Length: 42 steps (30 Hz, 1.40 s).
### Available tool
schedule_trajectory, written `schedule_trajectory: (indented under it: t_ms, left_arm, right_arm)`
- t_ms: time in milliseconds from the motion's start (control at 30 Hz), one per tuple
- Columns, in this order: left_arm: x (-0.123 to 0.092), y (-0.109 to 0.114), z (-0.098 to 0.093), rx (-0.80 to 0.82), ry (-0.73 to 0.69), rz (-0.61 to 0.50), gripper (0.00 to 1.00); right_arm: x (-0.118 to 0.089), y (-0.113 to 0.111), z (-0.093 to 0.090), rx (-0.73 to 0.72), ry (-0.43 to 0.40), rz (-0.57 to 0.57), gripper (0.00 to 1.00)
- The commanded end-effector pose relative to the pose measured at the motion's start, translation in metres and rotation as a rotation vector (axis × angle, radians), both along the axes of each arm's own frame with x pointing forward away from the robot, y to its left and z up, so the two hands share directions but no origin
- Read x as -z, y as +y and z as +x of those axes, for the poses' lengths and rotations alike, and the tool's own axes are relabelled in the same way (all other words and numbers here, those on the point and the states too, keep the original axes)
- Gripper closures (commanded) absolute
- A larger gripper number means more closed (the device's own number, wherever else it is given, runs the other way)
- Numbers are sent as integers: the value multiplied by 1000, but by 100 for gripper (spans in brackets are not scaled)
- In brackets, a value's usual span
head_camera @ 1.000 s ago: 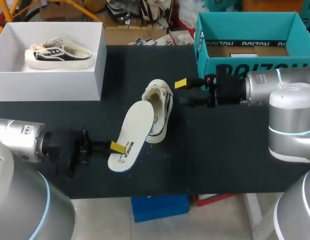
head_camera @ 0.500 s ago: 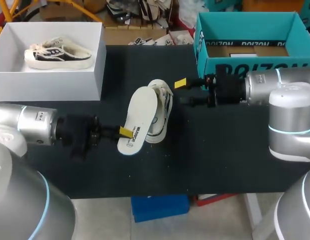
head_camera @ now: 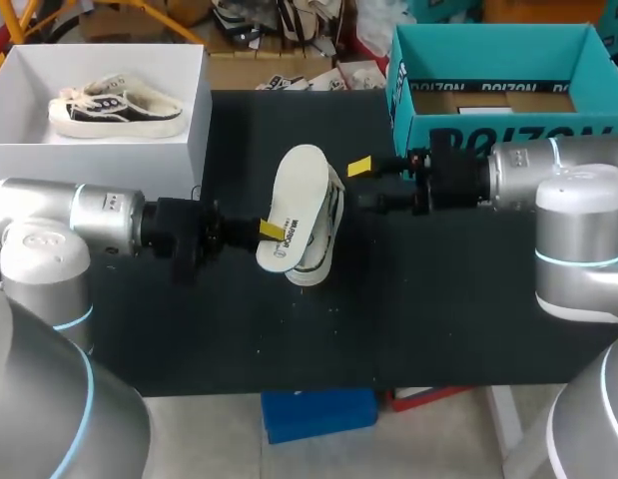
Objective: Take the shoe out of the shoebox, open the shoe tongue, remove and reinsert the insole, then place the shoe into the shoebox
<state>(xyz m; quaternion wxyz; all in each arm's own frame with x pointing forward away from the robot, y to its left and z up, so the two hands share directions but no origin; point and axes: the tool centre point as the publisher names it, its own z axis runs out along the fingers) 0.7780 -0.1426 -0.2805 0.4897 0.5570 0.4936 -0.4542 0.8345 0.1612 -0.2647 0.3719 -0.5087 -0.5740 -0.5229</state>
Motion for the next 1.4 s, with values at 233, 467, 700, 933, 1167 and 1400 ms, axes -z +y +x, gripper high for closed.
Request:
schedule_trajectory:
  t_ms: [233,467,700,933,1167,1400]
  left_arm:
    - [1,-10,11,-28,-9,26,100]
    - [0,-8,9,-46,-13,38,100]
    - [0,-8,9,-46,-13,38,100]
    - [0,-8,9,-46,-13,38,100]
    - [0,-8,9,-46,-13,38,100]
    - [0,-8,9,-46,-13,38,100]
  right_arm:
    - [1,1,-1,4,0,-2,0]
    - [1,1,-1,4,0,-2,0]
    - [1,1,-1,4,0,-2,0]
    - [1,13,5,-109,-24,-11,0]
    - [14,38,4,-152,1,25,0]
    - [22,60,-1,-143,64,45,0]
